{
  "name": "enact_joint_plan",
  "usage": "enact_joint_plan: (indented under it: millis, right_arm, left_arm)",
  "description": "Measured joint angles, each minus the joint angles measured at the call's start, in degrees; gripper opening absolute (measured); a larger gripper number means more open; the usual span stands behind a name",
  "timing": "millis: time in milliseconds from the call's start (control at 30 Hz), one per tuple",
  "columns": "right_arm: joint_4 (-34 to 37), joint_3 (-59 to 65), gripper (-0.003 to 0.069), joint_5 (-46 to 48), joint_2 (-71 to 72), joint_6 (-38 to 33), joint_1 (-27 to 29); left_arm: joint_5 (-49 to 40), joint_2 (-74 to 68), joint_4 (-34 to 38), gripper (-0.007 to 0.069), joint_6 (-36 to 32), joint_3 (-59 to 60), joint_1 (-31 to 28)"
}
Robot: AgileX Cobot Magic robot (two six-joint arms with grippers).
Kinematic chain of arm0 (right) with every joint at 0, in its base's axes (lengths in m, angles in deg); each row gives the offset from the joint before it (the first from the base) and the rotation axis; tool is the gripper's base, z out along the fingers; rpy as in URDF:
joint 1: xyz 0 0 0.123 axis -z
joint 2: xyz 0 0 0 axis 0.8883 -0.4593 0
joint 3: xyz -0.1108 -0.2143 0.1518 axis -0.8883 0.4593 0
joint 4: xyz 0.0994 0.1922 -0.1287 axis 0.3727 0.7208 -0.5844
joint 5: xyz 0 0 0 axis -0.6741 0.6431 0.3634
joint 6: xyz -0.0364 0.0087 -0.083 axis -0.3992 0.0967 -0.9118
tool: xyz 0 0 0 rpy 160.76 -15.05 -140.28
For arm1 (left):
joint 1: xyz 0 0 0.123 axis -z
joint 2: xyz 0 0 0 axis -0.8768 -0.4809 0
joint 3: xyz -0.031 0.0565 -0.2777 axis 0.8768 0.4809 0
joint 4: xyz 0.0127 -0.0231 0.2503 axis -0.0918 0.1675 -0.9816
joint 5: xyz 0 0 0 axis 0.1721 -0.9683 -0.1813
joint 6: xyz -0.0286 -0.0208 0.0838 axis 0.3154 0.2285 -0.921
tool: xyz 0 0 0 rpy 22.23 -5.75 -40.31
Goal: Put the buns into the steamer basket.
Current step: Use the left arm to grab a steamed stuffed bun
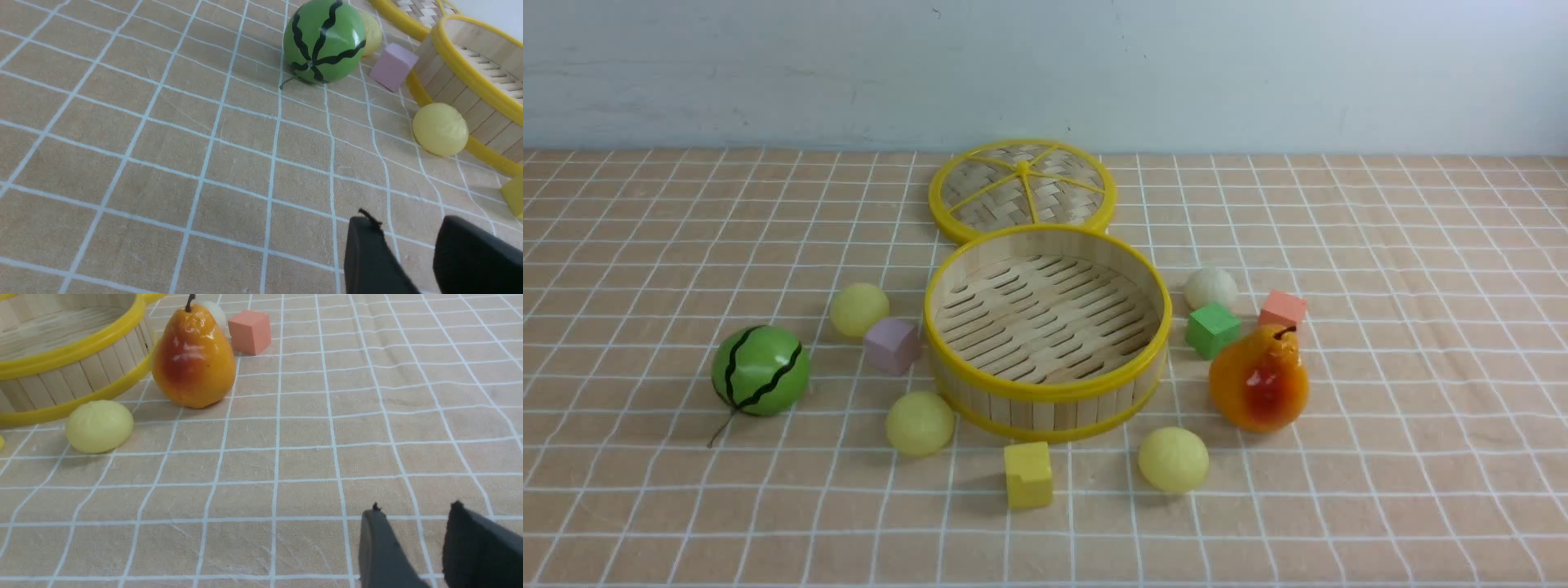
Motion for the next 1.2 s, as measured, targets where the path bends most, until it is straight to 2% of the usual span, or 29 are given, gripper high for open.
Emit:
enact_joint_plan:
  millis: [833,900,933,1067,1200]
  right_arm:
    - [-0.02,0.00,0.0239,0.00,0.00,0.00,0.00]
    - [-0.02,0.00,0.0239,0.00,0.00,0.00,0.00]
    - [-0.02,0.00,0.0239,0.00,0.00,0.00,0.00]
    - [-0.02,0.00,0.0239,0.00,0.00,0.00,0.00]
    - [-0.02,0.00,0.0239,0.00,0.00,0.00,0.00]
  left_arm:
    - [1.48,0.00,0.41,0.0237,0.06,0.00,0.00]
    - [6.48,0.00,4.82,0.0237,1.89,0.00,0.00]
    - [6.97,0.00,4.82,0.0237,2.17,0.00,0.00]
    - [17.50,0.00,19.29,0.0237,10.08,0.00,0.00]
    - [22.97,0.00,23.33,0.0233,11.21,0.00,0.00]
